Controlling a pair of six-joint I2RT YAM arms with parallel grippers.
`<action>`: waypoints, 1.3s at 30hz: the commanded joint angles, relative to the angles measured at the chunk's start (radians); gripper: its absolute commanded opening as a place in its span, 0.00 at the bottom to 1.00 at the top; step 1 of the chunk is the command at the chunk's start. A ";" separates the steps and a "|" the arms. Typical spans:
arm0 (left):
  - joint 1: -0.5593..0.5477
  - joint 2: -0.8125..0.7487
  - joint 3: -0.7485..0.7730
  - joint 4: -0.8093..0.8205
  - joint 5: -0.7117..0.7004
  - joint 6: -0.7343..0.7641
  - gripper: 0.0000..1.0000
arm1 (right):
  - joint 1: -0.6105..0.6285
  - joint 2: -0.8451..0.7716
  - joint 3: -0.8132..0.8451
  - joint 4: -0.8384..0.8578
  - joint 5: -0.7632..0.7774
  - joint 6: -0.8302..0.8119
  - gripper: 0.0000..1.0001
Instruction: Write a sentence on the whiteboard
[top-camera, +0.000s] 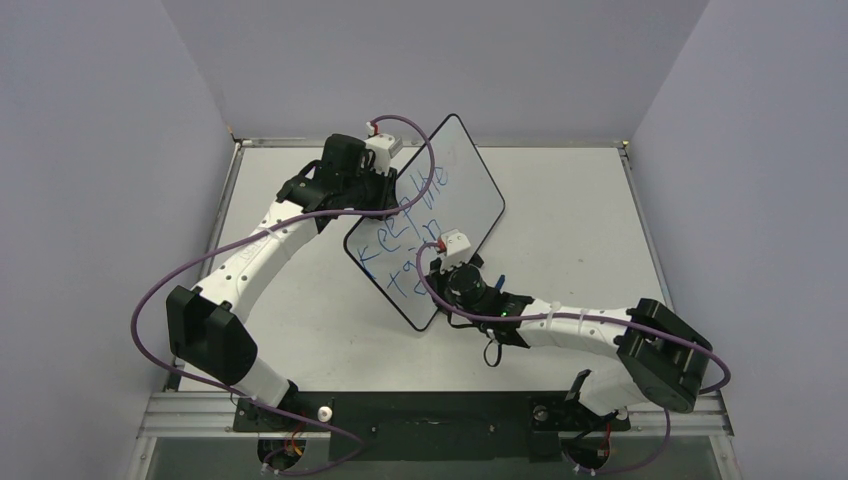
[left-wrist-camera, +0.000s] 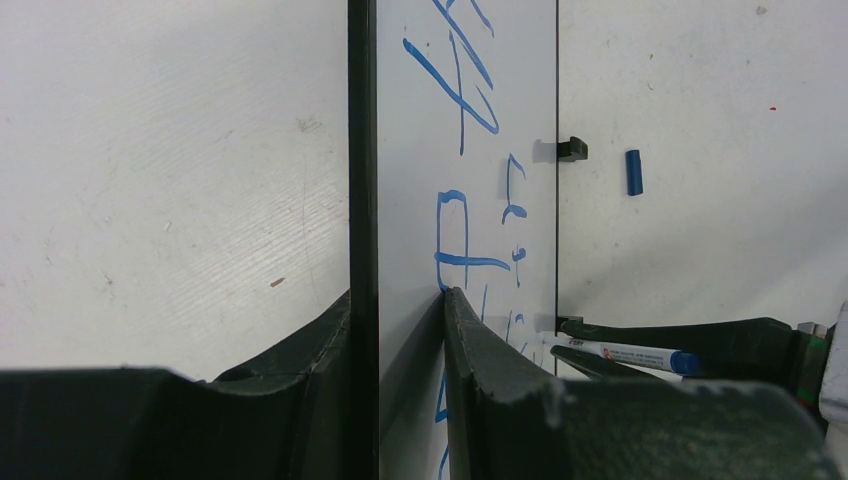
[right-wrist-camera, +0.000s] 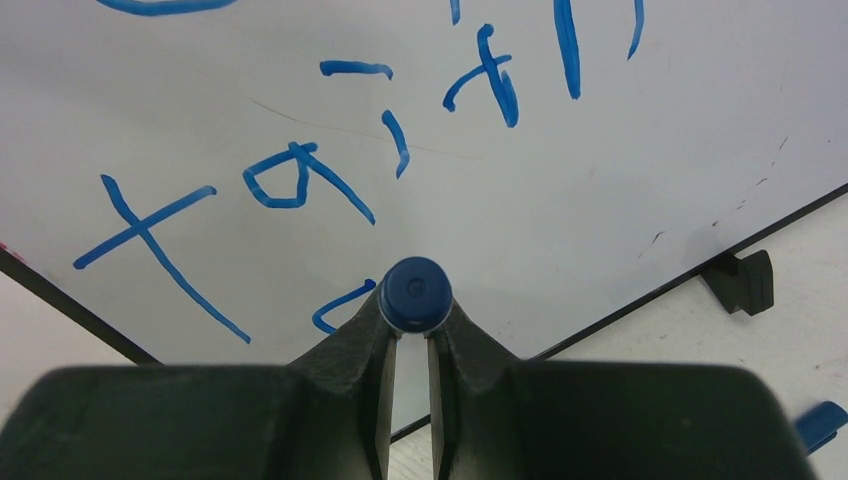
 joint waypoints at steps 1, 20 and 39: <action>-0.050 0.028 -0.056 -0.043 -0.048 0.084 0.00 | 0.011 0.011 -0.041 0.042 -0.010 0.041 0.00; -0.050 0.019 -0.057 -0.042 -0.049 0.085 0.00 | 0.066 -0.020 -0.107 0.193 -0.034 0.131 0.00; -0.050 0.015 -0.057 -0.043 -0.051 0.085 0.00 | 0.025 -0.181 -0.094 0.111 -0.006 0.064 0.00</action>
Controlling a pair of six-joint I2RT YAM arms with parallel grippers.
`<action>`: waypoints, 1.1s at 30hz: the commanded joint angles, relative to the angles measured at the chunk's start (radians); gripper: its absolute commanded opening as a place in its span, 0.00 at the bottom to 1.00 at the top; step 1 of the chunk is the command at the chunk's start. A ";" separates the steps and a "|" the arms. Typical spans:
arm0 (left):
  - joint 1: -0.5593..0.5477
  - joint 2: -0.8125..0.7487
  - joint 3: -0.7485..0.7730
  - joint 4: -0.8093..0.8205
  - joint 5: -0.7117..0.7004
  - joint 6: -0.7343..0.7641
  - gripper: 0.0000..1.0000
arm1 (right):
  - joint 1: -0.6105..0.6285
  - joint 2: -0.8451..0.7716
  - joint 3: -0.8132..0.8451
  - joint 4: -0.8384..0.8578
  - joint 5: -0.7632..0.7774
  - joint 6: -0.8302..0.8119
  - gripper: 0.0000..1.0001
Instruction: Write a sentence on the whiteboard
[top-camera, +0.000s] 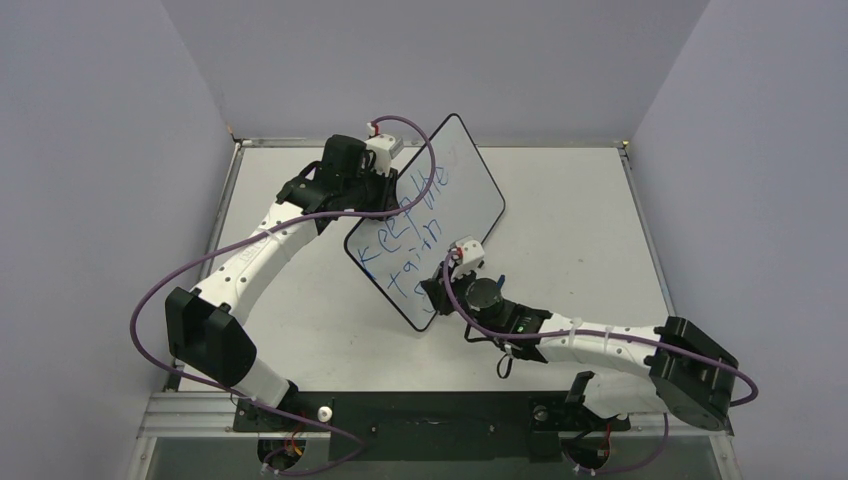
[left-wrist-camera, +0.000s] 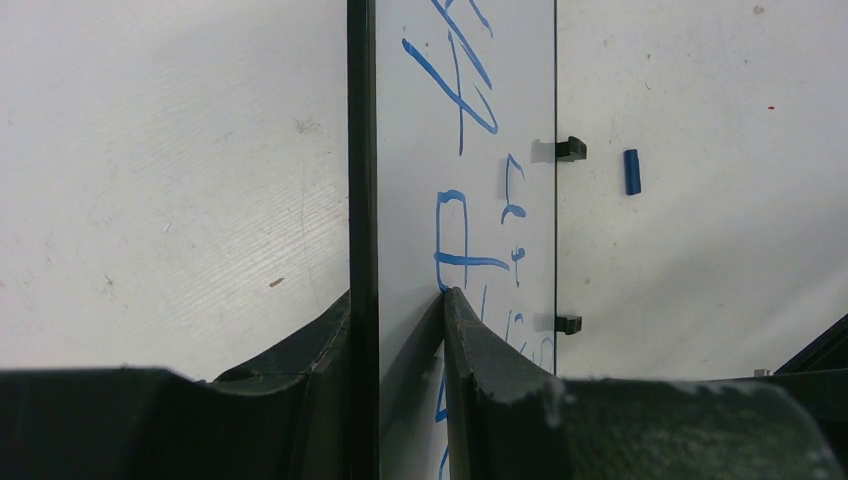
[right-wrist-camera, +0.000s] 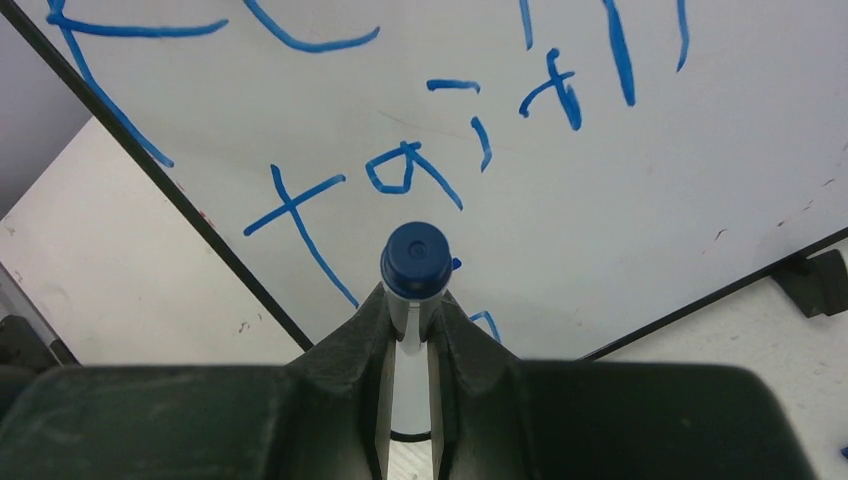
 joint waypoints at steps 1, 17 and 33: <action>-0.043 0.023 -0.054 -0.045 -0.045 0.085 0.00 | -0.049 -0.043 0.013 0.029 0.005 -0.020 0.00; -0.043 0.014 -0.054 -0.043 -0.038 0.084 0.00 | -0.194 0.009 -0.043 0.243 -0.141 0.041 0.00; -0.043 0.016 -0.054 -0.040 -0.038 0.082 0.00 | -0.213 0.092 -0.023 0.307 -0.202 0.069 0.00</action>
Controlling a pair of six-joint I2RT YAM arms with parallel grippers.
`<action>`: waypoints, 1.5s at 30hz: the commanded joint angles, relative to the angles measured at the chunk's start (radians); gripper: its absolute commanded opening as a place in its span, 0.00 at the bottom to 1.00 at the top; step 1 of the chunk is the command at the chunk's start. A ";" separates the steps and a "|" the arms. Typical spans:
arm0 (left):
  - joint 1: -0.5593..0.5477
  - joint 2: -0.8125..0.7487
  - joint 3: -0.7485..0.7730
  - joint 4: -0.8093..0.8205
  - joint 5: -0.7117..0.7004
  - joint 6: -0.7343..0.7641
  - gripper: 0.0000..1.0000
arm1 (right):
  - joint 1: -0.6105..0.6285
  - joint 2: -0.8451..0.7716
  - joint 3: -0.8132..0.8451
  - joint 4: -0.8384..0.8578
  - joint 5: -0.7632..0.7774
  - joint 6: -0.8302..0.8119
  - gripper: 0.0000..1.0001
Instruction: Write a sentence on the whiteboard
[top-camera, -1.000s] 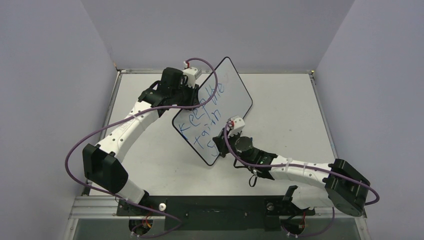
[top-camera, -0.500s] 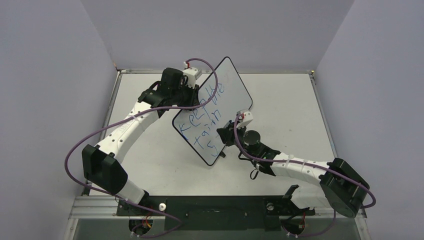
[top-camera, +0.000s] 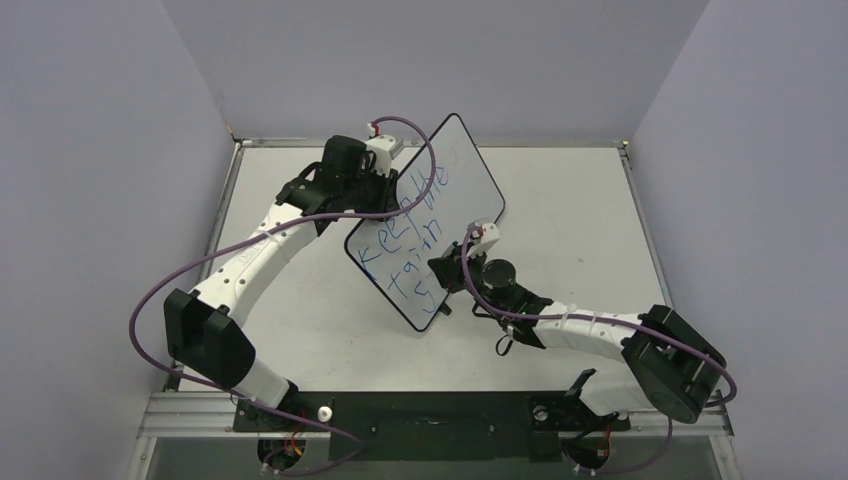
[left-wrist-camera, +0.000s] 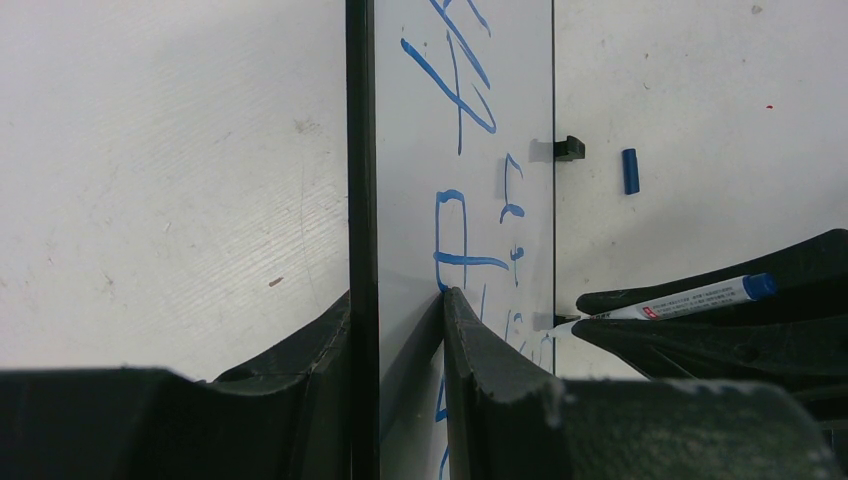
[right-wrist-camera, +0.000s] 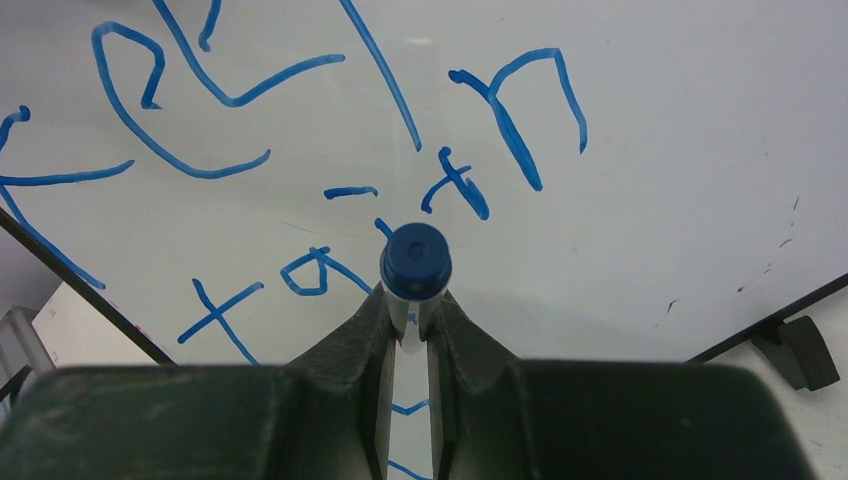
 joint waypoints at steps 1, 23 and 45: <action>-0.038 0.025 -0.048 -0.042 -0.033 0.082 0.00 | -0.008 0.031 0.014 0.086 -0.030 0.026 0.00; -0.038 0.026 -0.048 -0.043 -0.035 0.082 0.00 | -0.093 0.140 0.081 0.089 -0.022 0.029 0.00; -0.038 0.025 -0.050 -0.043 -0.036 0.083 0.00 | -0.071 0.080 0.105 0.118 -0.082 0.072 0.00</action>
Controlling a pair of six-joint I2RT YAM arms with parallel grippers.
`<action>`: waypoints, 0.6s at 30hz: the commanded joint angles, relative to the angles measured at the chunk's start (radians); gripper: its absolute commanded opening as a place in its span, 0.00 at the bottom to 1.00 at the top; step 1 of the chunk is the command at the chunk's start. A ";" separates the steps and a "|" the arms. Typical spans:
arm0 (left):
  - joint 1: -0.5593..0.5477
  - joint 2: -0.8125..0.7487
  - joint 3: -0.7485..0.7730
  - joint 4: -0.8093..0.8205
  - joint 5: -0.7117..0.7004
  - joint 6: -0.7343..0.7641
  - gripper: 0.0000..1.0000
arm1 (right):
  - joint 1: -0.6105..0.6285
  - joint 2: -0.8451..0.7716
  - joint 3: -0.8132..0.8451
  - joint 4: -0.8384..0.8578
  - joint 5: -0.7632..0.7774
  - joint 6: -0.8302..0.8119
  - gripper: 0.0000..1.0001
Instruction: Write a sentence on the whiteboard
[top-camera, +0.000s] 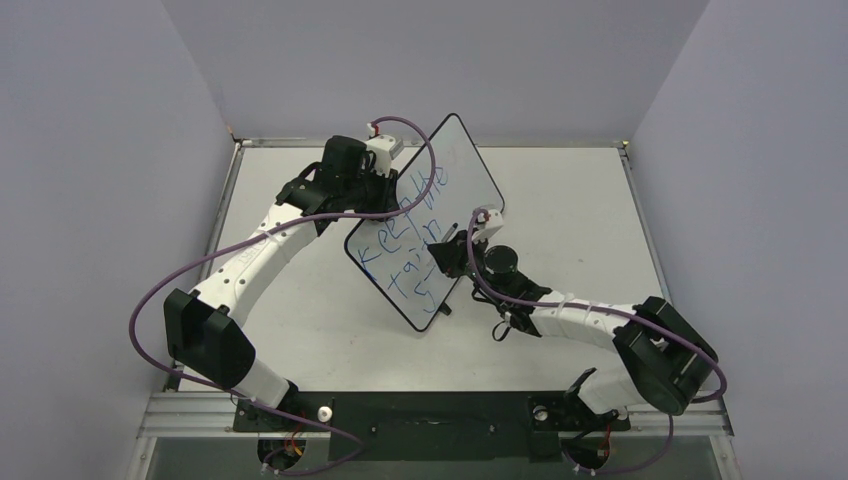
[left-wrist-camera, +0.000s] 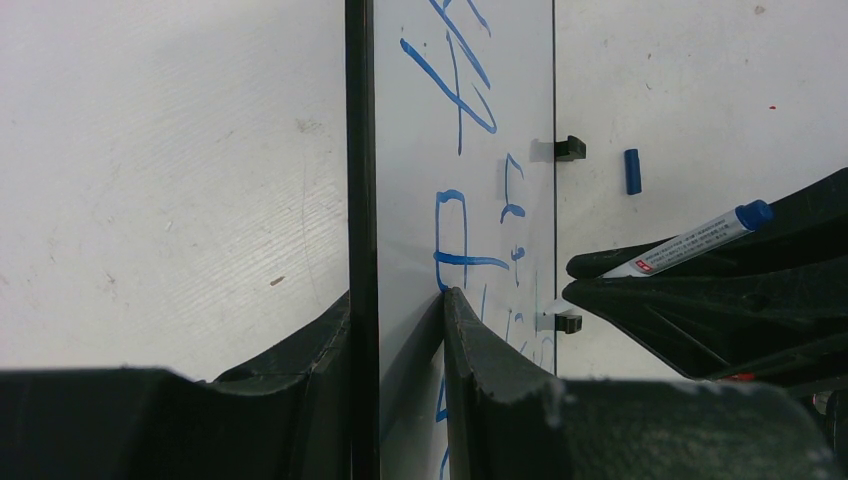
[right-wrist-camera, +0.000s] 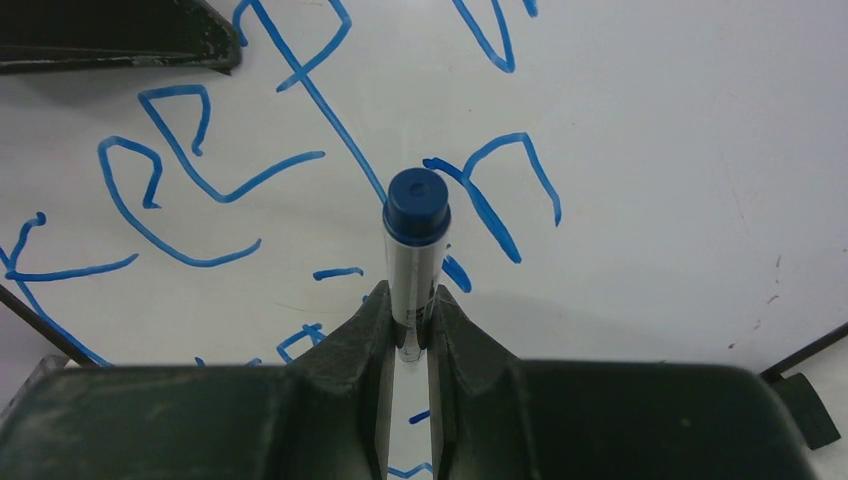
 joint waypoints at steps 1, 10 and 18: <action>-0.038 0.025 -0.049 -0.043 -0.031 0.084 0.00 | 0.005 0.029 0.049 0.097 -0.032 0.032 0.00; -0.038 0.025 -0.049 -0.045 -0.033 0.086 0.00 | 0.004 0.079 0.038 0.133 -0.032 0.049 0.00; -0.038 0.023 -0.050 -0.044 -0.036 0.086 0.00 | 0.004 0.097 0.009 0.117 -0.020 0.051 0.00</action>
